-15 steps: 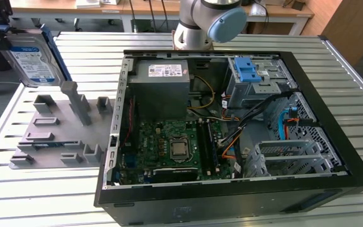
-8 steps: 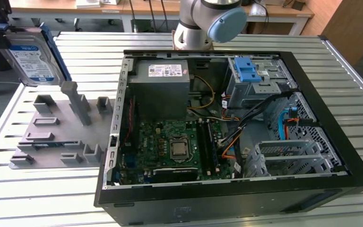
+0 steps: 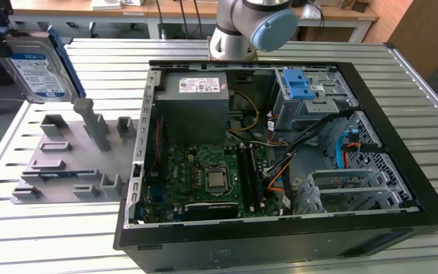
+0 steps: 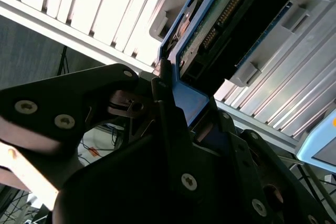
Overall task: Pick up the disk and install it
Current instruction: 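Pick up the disk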
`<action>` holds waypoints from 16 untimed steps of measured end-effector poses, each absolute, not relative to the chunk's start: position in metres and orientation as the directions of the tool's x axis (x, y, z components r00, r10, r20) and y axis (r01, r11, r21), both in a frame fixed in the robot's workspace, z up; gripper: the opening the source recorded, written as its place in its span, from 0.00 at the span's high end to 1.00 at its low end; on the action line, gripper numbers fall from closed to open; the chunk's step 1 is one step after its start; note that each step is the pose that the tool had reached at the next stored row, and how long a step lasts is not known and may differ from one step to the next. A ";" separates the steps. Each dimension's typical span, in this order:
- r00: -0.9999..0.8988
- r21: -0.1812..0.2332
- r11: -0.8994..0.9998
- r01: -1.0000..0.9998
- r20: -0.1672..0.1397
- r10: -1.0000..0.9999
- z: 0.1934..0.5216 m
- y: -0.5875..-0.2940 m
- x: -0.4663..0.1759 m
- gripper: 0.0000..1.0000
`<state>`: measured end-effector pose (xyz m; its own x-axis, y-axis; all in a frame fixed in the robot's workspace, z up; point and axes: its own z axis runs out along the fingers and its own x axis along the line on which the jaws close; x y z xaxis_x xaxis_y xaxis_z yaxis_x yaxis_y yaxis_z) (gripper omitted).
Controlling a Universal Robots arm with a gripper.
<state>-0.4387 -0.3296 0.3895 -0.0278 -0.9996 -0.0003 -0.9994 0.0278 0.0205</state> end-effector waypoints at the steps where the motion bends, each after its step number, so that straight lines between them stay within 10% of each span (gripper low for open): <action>1: -0.028 0.020 0.028 -0.999 0.000 -1.000 0.390 -0.330 -0.439 0.64; 16: -0.028 0.020 0.028 -0.999 0.001 -1.000 0.400 -0.329 -0.439 0.64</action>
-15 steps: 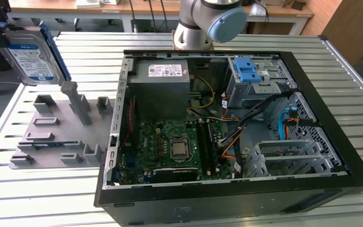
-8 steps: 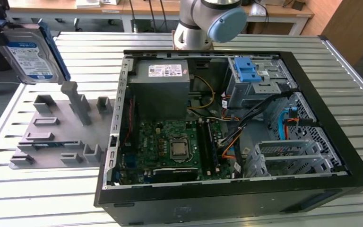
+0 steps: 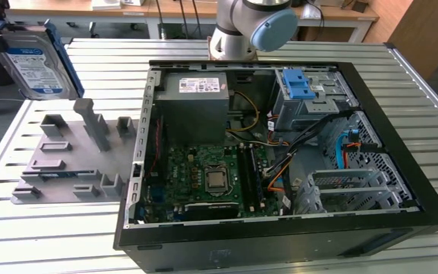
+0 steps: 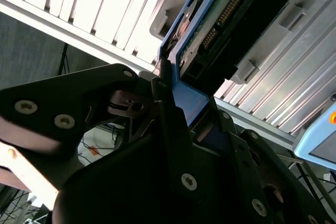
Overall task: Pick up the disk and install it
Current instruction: 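Pick up the disk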
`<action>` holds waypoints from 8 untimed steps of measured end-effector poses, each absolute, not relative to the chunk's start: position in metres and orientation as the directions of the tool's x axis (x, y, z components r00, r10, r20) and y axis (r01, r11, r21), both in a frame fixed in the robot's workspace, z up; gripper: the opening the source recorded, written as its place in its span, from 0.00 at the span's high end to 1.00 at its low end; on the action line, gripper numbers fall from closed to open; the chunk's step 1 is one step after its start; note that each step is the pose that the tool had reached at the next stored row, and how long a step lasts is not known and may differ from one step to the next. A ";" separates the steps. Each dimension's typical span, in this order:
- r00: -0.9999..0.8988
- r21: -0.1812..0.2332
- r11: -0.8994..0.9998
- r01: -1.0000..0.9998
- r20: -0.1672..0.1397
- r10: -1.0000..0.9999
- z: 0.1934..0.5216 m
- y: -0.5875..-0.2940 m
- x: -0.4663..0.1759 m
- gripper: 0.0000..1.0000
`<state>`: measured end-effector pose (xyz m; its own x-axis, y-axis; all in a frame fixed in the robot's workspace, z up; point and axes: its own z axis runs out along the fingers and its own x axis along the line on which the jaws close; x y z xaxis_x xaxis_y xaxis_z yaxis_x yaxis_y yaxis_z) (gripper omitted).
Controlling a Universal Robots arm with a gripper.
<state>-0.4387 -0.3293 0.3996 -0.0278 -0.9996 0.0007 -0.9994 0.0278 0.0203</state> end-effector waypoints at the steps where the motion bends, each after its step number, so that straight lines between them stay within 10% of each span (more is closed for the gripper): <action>1: -0.028 0.020 0.028 -0.999 0.001 -1.000 0.400 -0.329 -0.439 0.64; 8: -0.028 0.020 0.028 -0.999 0.003 -1.000 0.405 -0.329 -0.439 0.64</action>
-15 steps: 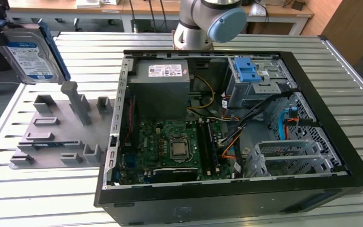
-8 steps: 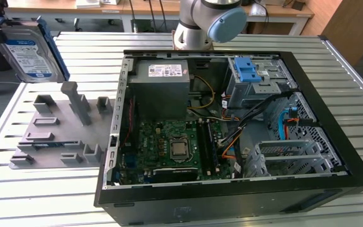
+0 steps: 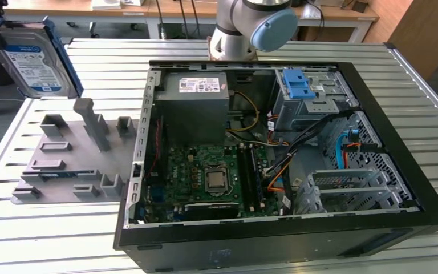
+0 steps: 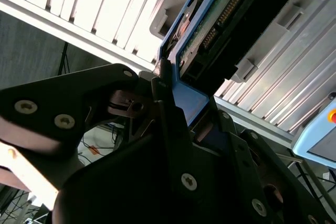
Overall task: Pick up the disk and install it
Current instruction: 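Pick up the disk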
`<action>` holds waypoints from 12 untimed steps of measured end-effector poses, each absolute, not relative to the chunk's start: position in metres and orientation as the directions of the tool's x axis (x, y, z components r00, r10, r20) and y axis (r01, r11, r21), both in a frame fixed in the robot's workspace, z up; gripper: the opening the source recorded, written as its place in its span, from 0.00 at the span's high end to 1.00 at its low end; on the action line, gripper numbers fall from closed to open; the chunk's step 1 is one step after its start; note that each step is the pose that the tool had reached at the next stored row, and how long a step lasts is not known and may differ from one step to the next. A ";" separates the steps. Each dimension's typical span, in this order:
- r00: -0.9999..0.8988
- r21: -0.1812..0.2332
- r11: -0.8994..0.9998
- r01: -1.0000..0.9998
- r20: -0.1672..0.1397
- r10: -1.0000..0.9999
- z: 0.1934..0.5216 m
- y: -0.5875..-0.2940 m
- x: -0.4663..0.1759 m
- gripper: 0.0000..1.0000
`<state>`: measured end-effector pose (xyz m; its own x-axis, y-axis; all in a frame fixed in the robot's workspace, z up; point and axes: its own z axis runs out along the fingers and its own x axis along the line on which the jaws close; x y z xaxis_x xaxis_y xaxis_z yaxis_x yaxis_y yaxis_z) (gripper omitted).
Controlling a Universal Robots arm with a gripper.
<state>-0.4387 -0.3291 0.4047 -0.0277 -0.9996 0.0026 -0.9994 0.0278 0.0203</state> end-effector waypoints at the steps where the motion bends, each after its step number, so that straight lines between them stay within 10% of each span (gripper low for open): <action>1: -0.028 0.020 0.028 -0.999 0.003 -1.000 0.405 -0.329 -0.439 0.64; 12: -0.028 0.020 0.028 -0.999 0.005 -1.000 0.412 -0.329 -0.439 0.64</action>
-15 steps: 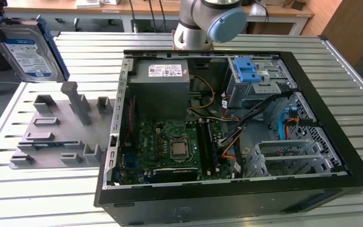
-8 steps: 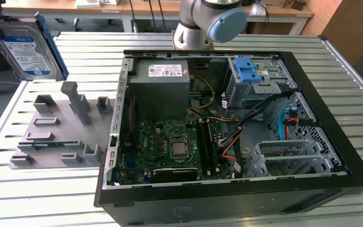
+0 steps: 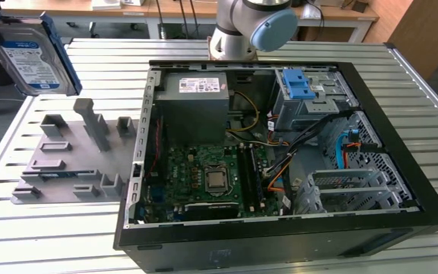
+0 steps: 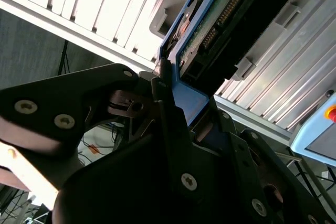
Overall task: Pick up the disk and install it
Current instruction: 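Pick up the disk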
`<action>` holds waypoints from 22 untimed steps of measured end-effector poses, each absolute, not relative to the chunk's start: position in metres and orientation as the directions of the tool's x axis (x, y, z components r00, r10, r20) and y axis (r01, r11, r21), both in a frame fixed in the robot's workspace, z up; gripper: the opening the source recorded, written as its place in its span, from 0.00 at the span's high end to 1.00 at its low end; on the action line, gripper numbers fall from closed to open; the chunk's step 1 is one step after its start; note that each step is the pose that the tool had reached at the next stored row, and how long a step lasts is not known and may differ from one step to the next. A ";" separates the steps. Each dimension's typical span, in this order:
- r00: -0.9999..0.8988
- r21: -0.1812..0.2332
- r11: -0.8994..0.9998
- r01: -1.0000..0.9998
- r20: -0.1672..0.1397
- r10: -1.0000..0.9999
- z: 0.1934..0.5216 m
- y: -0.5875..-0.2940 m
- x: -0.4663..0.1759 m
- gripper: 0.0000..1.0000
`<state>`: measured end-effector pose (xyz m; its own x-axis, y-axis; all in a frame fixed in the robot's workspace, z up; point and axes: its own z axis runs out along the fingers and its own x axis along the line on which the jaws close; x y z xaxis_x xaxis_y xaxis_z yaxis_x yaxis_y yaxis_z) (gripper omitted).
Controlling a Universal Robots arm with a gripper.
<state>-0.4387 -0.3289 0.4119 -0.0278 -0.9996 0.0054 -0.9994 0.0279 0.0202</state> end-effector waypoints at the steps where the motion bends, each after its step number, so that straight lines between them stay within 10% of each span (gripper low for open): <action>1: -0.028 0.020 0.028 -0.999 0.005 -1.000 0.412 -0.329 -0.439 0.64; 22: -0.028 0.020 0.028 -0.999 0.007 -1.000 0.425 -0.328 -0.439 0.64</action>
